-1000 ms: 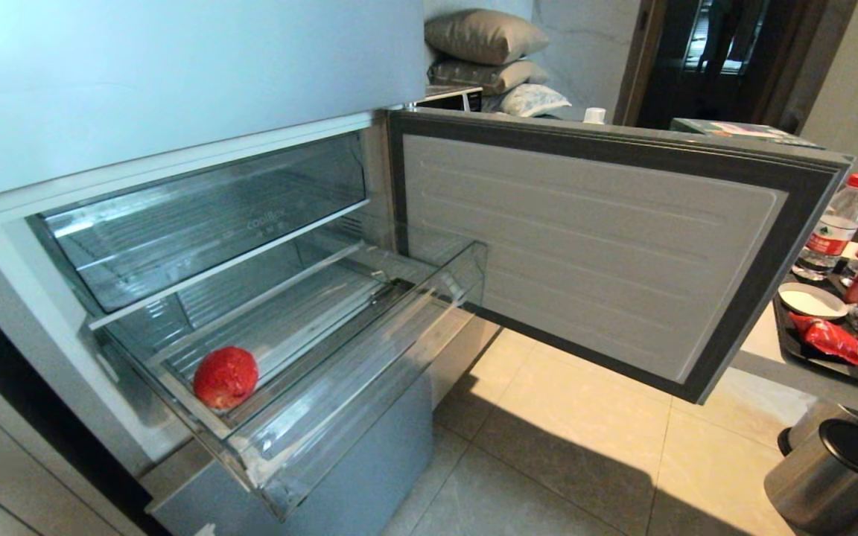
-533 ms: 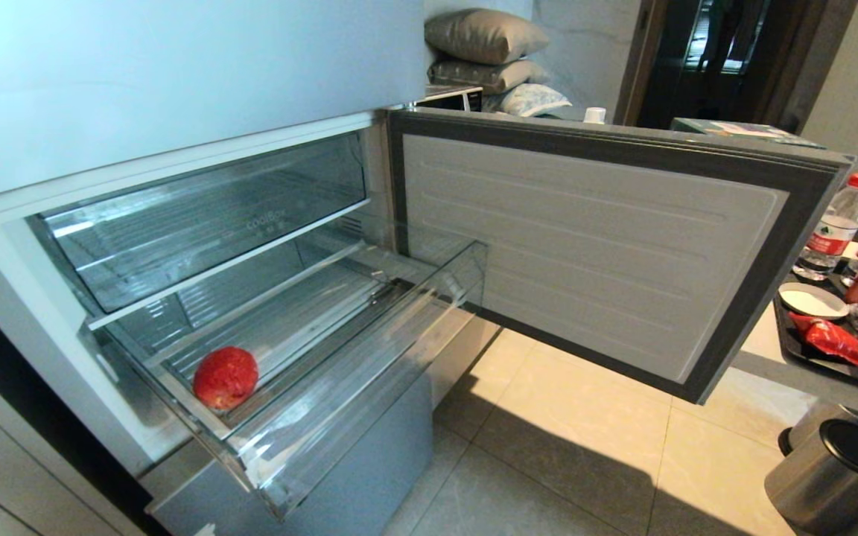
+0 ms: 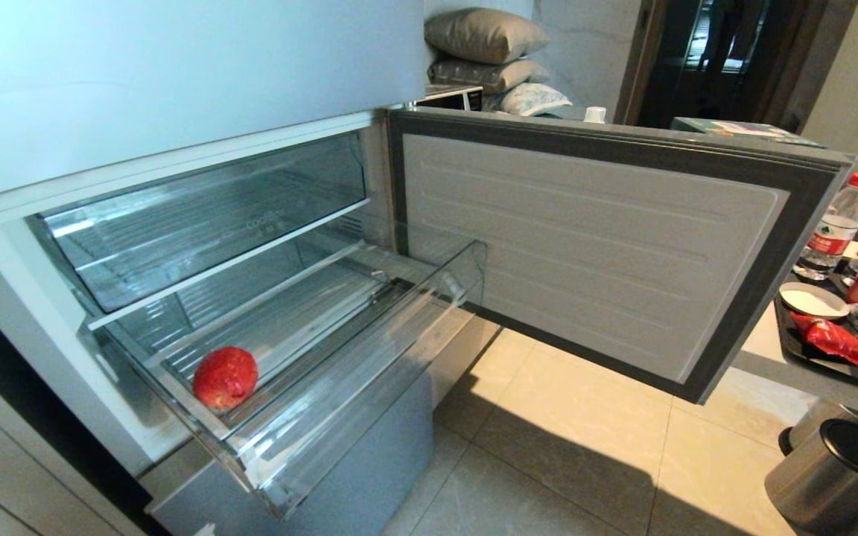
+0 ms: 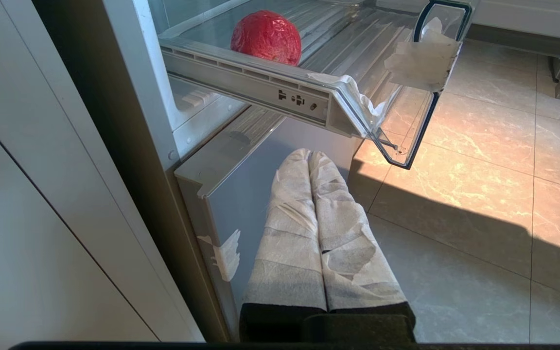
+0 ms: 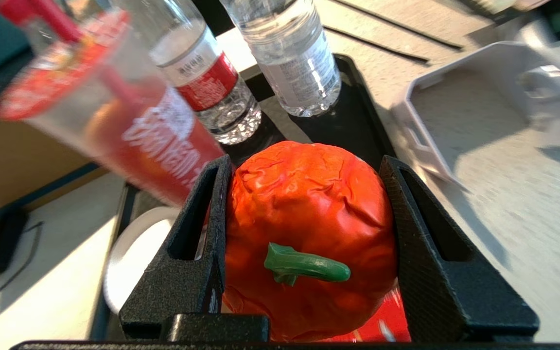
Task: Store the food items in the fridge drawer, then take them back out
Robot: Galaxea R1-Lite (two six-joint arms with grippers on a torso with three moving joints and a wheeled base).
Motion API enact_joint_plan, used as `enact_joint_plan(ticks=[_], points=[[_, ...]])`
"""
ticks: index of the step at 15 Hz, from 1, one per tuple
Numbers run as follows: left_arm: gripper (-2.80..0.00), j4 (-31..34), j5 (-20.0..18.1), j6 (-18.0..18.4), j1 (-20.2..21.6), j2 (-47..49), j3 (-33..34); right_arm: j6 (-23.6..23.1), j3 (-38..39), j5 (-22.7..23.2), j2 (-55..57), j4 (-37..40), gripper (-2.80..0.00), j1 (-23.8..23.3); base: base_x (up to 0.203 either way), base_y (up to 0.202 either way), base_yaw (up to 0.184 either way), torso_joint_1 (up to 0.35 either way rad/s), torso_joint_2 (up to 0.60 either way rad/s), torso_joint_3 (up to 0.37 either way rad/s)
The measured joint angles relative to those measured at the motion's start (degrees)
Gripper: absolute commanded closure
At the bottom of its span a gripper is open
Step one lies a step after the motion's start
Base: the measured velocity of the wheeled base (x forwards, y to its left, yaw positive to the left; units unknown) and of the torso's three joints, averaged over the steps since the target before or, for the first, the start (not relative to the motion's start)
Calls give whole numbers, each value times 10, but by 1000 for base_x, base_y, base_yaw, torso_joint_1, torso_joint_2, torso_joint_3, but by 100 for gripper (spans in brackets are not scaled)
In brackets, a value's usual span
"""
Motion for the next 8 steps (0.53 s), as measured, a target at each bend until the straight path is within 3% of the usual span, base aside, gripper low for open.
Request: enact_joint_plan(ticks=[8], points=[[0,0,0,0,0,0,0,47,-156,0,131,0,0,20,0,0,0,0,0,0]])
